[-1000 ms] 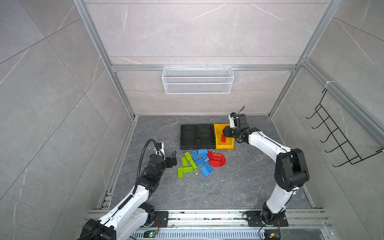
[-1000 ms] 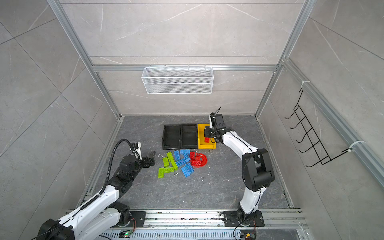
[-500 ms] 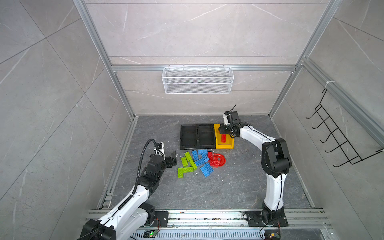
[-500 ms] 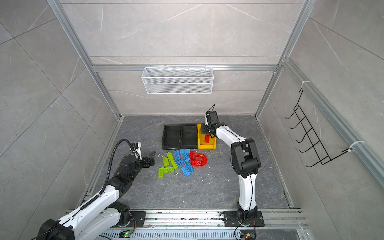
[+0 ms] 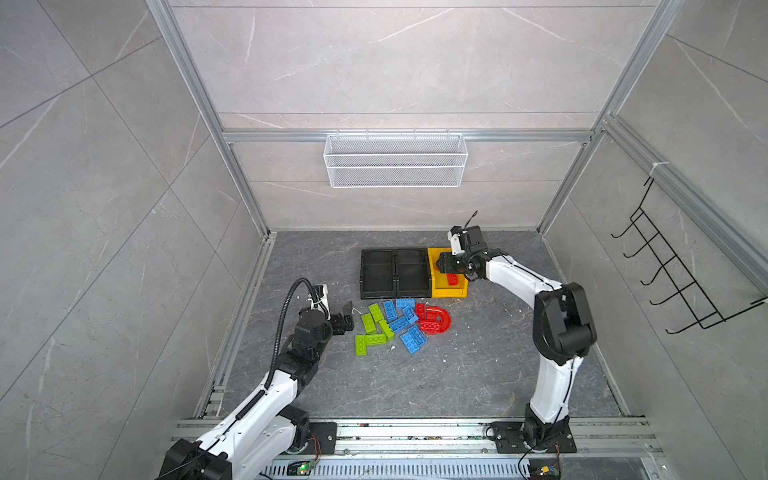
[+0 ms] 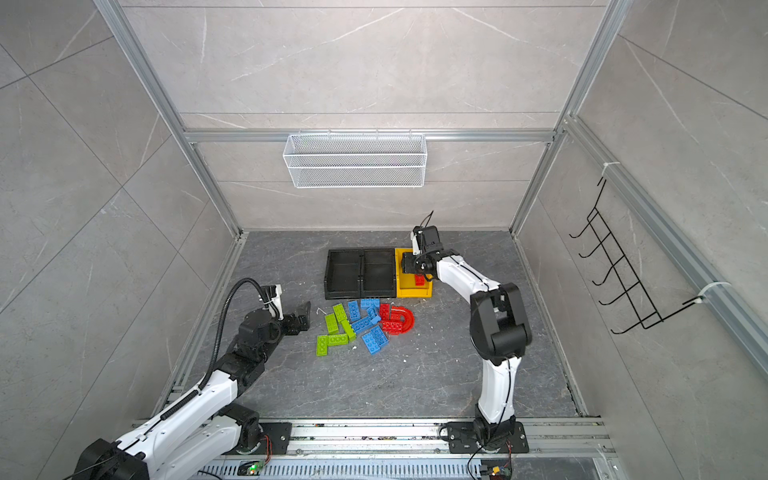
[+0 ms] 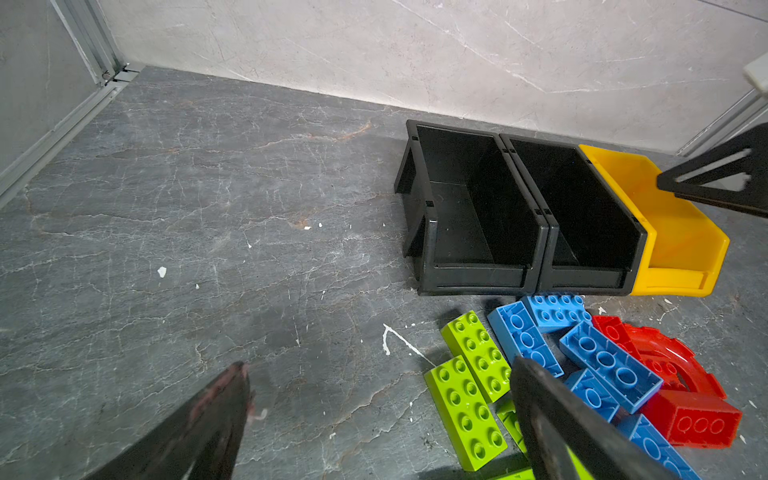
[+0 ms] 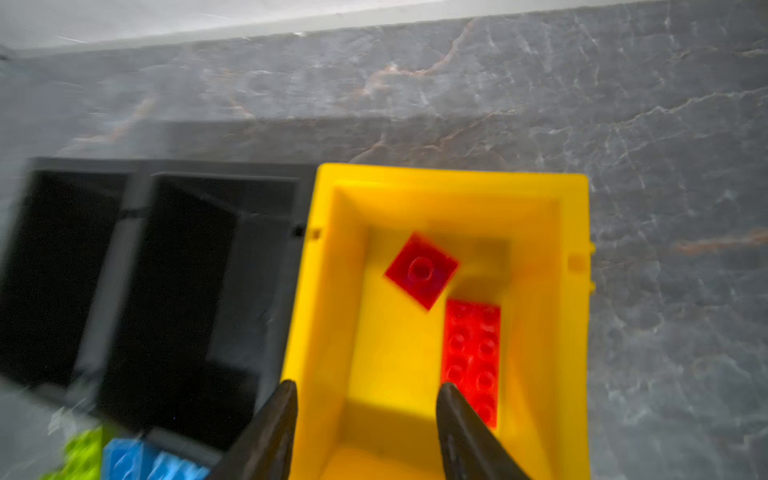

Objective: Sort the legos into containers by color
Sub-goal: 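Move the right gripper back over the red bricks in the pile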

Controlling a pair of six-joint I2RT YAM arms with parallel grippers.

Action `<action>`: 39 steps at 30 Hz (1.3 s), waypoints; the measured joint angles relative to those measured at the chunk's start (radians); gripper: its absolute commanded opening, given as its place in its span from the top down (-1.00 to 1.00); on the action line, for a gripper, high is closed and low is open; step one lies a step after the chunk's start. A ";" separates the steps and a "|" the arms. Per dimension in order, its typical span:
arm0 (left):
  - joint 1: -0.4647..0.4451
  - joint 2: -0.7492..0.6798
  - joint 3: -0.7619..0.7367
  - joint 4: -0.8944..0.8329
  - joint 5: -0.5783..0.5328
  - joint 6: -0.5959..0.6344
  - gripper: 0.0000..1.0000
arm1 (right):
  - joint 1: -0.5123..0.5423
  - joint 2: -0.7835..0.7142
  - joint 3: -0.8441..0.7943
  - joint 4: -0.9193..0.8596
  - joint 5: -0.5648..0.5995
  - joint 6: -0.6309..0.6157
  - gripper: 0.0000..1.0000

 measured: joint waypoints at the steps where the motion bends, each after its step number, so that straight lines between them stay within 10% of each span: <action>1: 0.000 -0.002 0.000 0.000 0.000 0.000 -0.99 | 0.003 -0.051 -0.045 0.008 -0.025 0.000 -0.17; 10: 0.000 -0.008 0.000 -0.006 0.000 0.000 -0.99 | 0.200 -0.407 -0.390 0.080 -0.150 -0.043 -0.21; 39: 0.000 0.008 0.000 -0.030 -0.026 0.000 -0.99 | 0.343 -0.087 -0.204 -0.277 0.056 -0.419 -0.15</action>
